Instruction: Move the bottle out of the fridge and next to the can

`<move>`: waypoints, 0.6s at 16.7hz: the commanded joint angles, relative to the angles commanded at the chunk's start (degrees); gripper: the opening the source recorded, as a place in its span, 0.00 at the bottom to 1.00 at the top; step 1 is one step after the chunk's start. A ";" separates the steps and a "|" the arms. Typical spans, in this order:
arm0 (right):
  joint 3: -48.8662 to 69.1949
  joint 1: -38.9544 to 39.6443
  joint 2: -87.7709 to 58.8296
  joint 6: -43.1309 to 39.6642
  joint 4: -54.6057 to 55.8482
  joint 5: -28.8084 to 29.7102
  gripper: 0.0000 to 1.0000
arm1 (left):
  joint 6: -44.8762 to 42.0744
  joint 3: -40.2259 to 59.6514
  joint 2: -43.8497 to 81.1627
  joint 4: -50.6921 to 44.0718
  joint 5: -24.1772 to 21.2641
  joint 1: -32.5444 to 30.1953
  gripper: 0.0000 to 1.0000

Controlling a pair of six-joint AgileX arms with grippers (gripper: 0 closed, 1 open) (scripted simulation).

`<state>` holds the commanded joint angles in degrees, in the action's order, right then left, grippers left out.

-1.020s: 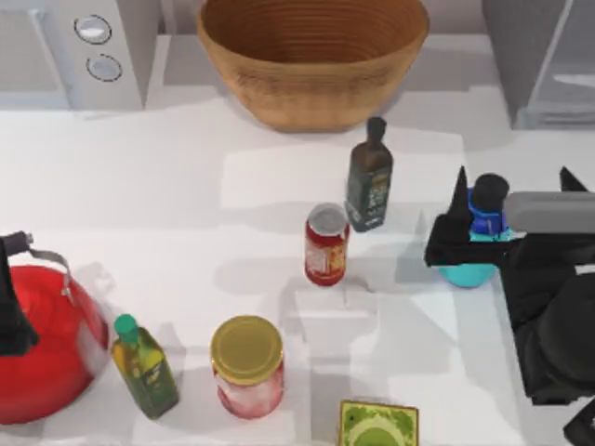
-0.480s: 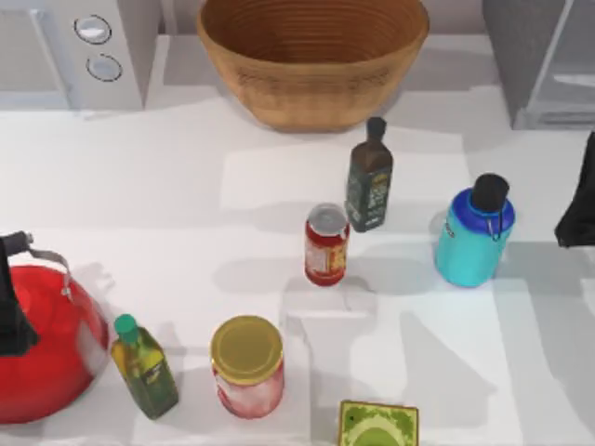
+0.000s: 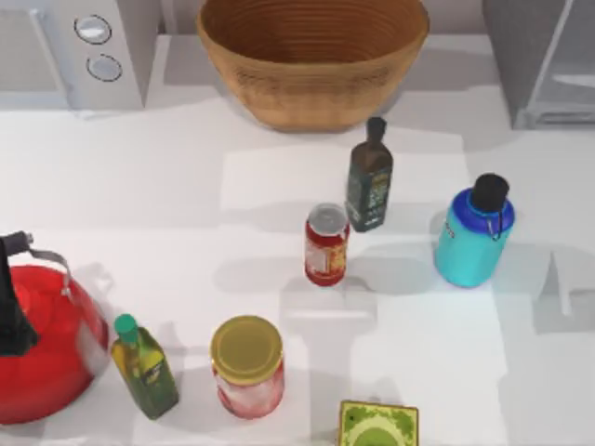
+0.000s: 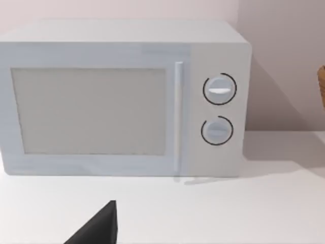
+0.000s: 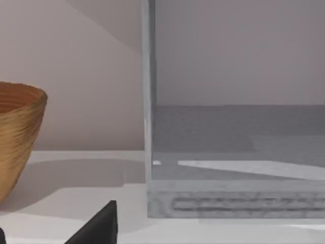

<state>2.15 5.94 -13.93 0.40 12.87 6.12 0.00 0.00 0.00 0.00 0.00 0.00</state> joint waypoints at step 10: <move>-2.15 -5.94 13.93 -0.40 -12.87 -6.12 1.00 | 0.00 0.00 0.00 0.00 0.00 0.00 1.00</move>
<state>0.00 0.00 0.00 0.00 0.00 0.00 0.00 0.00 0.00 0.00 0.00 0.00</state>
